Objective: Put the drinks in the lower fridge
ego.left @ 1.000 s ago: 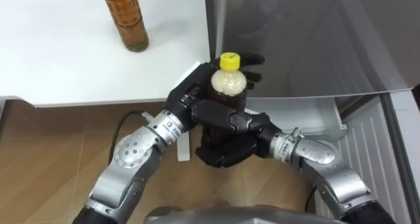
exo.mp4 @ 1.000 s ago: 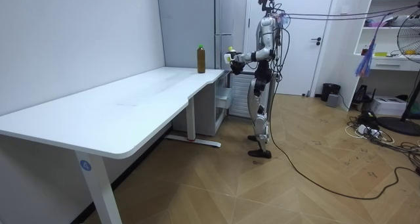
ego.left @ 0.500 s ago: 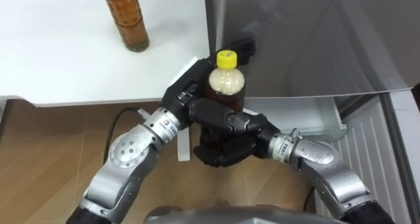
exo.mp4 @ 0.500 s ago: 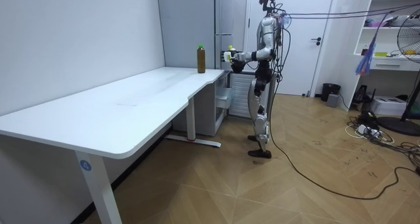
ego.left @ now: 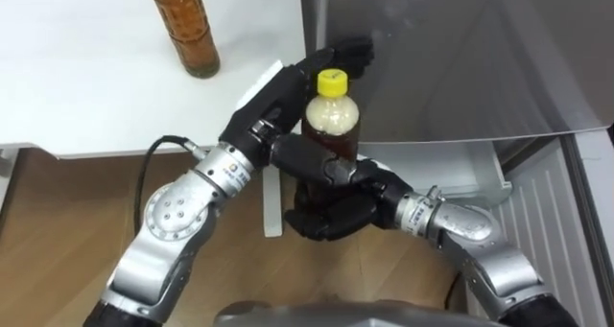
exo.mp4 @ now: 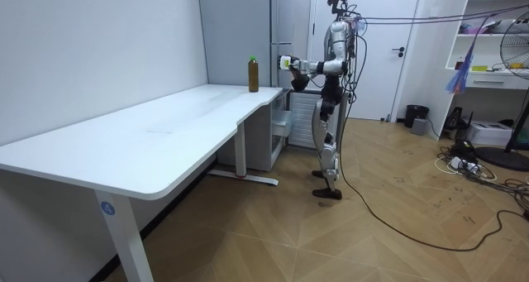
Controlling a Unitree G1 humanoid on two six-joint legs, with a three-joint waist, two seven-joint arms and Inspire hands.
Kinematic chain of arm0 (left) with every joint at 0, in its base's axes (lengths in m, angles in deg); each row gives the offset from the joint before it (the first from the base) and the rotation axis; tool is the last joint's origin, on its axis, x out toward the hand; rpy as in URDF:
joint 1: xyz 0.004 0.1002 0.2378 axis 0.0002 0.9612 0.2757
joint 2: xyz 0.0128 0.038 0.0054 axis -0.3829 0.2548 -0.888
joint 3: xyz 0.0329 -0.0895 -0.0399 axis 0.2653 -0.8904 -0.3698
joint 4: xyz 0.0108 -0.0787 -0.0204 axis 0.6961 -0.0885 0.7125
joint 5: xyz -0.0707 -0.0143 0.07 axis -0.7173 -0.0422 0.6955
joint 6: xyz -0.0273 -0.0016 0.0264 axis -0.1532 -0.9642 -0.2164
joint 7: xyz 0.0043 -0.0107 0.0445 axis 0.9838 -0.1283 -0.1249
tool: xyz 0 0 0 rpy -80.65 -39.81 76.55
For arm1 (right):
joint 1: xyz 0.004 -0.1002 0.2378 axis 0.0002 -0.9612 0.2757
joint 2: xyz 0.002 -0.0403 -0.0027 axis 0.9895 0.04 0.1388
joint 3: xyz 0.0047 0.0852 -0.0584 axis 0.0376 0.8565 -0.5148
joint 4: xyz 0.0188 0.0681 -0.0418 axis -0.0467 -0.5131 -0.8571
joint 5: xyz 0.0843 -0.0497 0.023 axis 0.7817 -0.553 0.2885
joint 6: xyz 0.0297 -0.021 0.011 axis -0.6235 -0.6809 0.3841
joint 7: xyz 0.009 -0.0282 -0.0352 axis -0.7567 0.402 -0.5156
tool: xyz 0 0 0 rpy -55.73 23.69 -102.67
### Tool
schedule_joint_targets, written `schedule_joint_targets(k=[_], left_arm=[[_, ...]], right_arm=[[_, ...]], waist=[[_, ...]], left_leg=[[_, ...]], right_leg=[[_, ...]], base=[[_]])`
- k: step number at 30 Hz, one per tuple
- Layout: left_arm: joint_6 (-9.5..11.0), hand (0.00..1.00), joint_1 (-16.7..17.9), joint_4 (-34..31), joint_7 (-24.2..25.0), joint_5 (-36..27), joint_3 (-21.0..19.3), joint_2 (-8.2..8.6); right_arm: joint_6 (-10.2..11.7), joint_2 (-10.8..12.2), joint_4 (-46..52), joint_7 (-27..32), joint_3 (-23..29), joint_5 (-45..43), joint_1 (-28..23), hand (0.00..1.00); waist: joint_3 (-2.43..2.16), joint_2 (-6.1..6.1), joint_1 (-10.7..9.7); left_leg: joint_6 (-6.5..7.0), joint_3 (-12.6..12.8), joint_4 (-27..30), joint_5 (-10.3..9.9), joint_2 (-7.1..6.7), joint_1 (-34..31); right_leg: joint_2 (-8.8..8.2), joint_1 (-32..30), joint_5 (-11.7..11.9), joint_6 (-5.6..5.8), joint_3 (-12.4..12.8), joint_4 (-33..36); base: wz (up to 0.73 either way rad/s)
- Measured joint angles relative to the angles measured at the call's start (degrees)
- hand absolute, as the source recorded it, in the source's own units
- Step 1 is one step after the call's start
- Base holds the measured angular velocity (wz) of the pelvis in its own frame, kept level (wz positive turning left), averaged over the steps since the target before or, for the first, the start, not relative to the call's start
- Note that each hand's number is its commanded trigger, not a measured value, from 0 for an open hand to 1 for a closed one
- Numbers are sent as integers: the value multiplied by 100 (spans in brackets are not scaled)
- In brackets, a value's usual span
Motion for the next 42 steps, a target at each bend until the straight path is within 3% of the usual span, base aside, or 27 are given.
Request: schedule_joint_targets(k=[4, 9, 15, 22, 27, 34, 36, 40, 42], left_arm=[[111, 0, 0, -361, -132, -2, -325, 123], [784, 0, -1, -715, -925, -64, -937, 589], [1053, 0, -2, -722, -1780, -49, -1463, 738], [1344, 0, -2, -729, -2498, -37, -2059, 739], [1355, 0, -1, -731, -2960, 76, -2257, 726], [1359, 0, -2, -671, -3513, 193, -2576, 600], [1361, 0, -1, -394, -3716, 235, -2792, 449], [1366, 0, 101, 174, -4118, 207, -3139, 446], [1370, 0, 111, 901, -4316, -201, -3183, 436]], right_arm=[[0, -25, 0, -16, 19, -43, -156, 100], [4, -1, -1, -98, 19, -509, -180, 100], [16, -2, -3, -375, 67, -933, -282, 100], [24, 26, -3, -450, 311, -923, -291, 100], [24, 19, -2, -490, 417, -934, -419, 100], [22, -21, -2, -569, 517, -942, -419, 100], [20, -42, -2, -544, 521, -943, -454, 100], [4, -38, 0, -420, 523, -943, -619, 100], [-67, -31, 3, -374, 503, -943, -640, 100]], waist=[[-9, -44, 122], [-9, -41, 155], [-30, -55, 399], [-47, 5, 565], [-75, 99, 639], [-63, 132, 692], [-61, 150, 746], [-67, 165, 822], [-55, 217, 932]], left_leg=[[0, -2, -4, 0, -6, 6], [0, -80, -22, 0, -4, 84], [-1, -94, -51, 0, 4, 203], [-1, -146, -52, 0, -3, 207], [-1, -212, -64, 0, -10, 195], [-1, -309, -86, 0, -18, 196], [-1, -299, -100, 1, -19, 202], [-1, -282, -122, 0, -21, 217], [0, -272, -153, 0, -21, 293]], right_leg=[[-4, -3, 0, 0, 9, 4], [7, 92, -1, 0, -7, -9], [23, 243, 1, -3, -22, -87], [-3, 276, 2, -2, -115, -95], [-17, 297, 1, 0, -188, -97], [-14, 288, 0, 0, -190, -101], [-8, 312, 0, 0, -183, -114], [5, 351, 9, 10, -164, -194], [9, 368, 8, 11, -143, -202]], base=[[-1], [3], [2], [6], [6], [0], [0], [-1], [-6]])
